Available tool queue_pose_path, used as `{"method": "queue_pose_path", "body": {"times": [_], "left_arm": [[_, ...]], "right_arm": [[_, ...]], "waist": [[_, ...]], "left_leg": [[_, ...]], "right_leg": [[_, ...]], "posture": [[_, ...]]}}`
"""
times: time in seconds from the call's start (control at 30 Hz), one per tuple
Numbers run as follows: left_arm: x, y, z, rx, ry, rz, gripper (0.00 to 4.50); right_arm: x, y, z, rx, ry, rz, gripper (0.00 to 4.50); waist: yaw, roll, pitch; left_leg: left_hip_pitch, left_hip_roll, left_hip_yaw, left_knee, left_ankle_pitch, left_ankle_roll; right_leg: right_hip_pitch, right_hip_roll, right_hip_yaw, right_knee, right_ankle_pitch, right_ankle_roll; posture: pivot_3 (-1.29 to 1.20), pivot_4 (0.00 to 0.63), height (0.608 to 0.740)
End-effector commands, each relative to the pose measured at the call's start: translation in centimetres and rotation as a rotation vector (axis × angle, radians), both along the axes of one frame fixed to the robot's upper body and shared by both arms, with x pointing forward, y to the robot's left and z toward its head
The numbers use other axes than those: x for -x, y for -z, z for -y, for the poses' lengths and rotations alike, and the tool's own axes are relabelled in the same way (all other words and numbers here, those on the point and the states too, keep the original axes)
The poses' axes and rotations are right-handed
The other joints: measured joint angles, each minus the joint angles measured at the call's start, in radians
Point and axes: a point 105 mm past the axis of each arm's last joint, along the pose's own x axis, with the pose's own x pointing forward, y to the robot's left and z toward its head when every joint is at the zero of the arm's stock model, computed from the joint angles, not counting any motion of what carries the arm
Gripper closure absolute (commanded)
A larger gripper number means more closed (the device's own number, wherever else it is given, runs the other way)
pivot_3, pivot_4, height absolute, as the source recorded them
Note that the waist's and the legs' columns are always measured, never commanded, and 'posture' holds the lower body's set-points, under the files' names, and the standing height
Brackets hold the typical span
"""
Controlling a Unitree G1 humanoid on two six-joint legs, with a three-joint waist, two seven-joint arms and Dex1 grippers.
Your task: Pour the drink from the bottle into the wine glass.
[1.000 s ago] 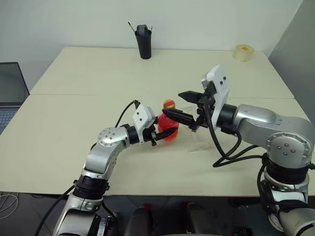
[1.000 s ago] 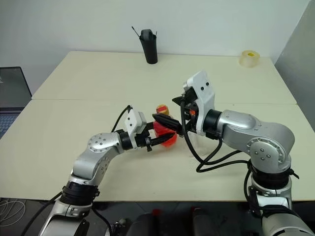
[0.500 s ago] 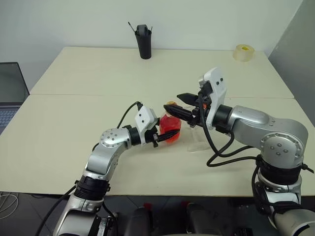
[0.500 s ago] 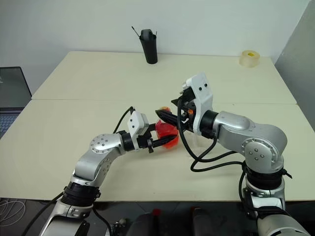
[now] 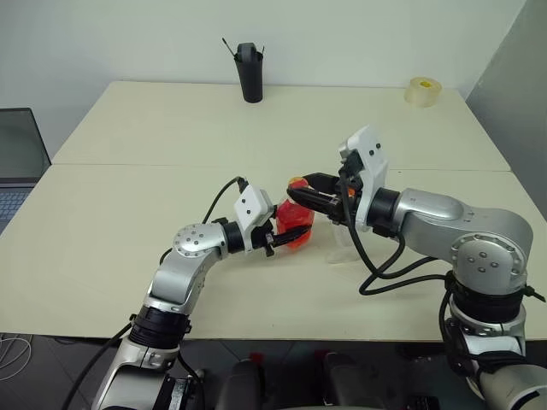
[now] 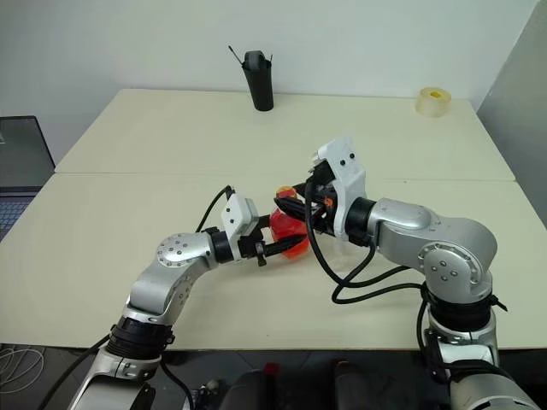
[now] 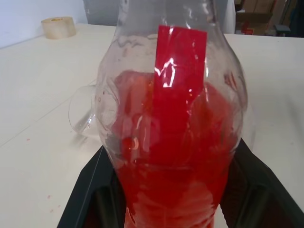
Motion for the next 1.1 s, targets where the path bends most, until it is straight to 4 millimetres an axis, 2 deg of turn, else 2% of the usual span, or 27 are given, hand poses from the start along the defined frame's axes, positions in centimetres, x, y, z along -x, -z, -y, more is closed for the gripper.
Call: {"method": "queue_pose_path", "body": {"times": [0.03,0.27,0.4,0.47,0.5,0.63,0.73,0.87,1.1], "left_arm": [[0.3,-2.2,0.5,0.028,0.022,0.096,2.44],[0.7,-2.1,0.5,0.027,0.043,0.085,2.64],[1.1,-2.2,0.8,0.038,0.09,0.066,2.81],[1.2,-2.0,1.1,0.028,0.115,0.058,3.0],[1.3,-1.9,1.2,0.025,0.128,0.053,3.09],[1.3,-1.9,1.6,0.014,0.16,0.057,3.34],[1.1,-2.1,1.7,0.016,0.161,0.064,3.44],[1.1,-1.9,1.7,0.017,0.159,0.063,3.47],[1.1,-1.6,1.8,0.014,0.162,0.057,3.51]], "right_arm": [[-0.1,-1.1,0.3,-0.014,0.021,0.051,3.24],[-0.4,-1.5,0.3,0.011,-0.008,0.094,3.25],[1.9,-1.9,-0.7,0.031,-0.349,0.123,3.25],[3.6,-1.5,-0.3,0.069,-0.583,0.124,3.25],[3.9,-1.3,0.0,0.094,-0.666,0.125,3.25],[1.2,-0.3,0.8,0.224,-0.722,0.159,3.25],[-0.2,-1.0,1.1,0.23,-0.673,0.189,3.25],[0.3,-2.9,1.3,0.111,-0.64,0.189,3.25],[1.9,-4.2,0.6,0.083,-0.607,0.227,0.84]], "waist": [[0.0,0.0,0.0],[0.0,0.0,0.0],[0.001,0.0,0.0],[0.001,0.0,0.0],[0.001,0.0,0.0],[-0.004,0.0,0.0],[-0.004,0.0,0.001],[0.003,0.001,0.001],[0.004,0.001,0.001]], "left_leg": [[0.0,0.0,0.0,0.0,0.0,0.0],[0.0,0.0,0.0,0.0,0.0,0.0],[0.0,-0.001,0.0,0.0,0.0,0.0],[0.0,-0.001,0.0,0.0,0.0,0.0],[0.0,-0.001,0.0,0.0,0.0,0.0],[0.002,-0.001,0.002,0.0,0.0,0.0],[0.002,0.0,0.0,-0.001,0.0,0.0],[0.0,0.002,0.0,0.0,0.0,0.0],[-0.001,0.0,-0.001,0.0,0.0,0.0]], "right_leg": [[0.0,0.0,0.0,0.0,0.0,0.0],[0.0,0.0,0.0,0.0,0.0,0.0],[0.0,0.001,-0.001,-0.001,0.0,0.0],[0.0,0.001,-0.001,-0.001,0.0,0.0],[0.0,0.001,-0.001,-0.002,0.0,0.0],[0.001,0.003,0.0,-0.002,0.0,0.0],[0.0,0.005,0.0,-0.001,0.0,-0.001],[-0.001,0.002,0.0,-0.001,0.0,-0.001],[-0.001,-0.004,-0.001,-0.001,0.0,-0.001]], "posture": [[0.0,0.15,0.74],[0.0,0.15,0.74],[0.0,0.15,0.74],[0.0,0.15,0.74],[0.0,0.15,0.74],[0.0,0.15,0.74],[0.0,0.15,0.74],[0.0,0.15,0.74],[0.0,0.15,0.74]]}}
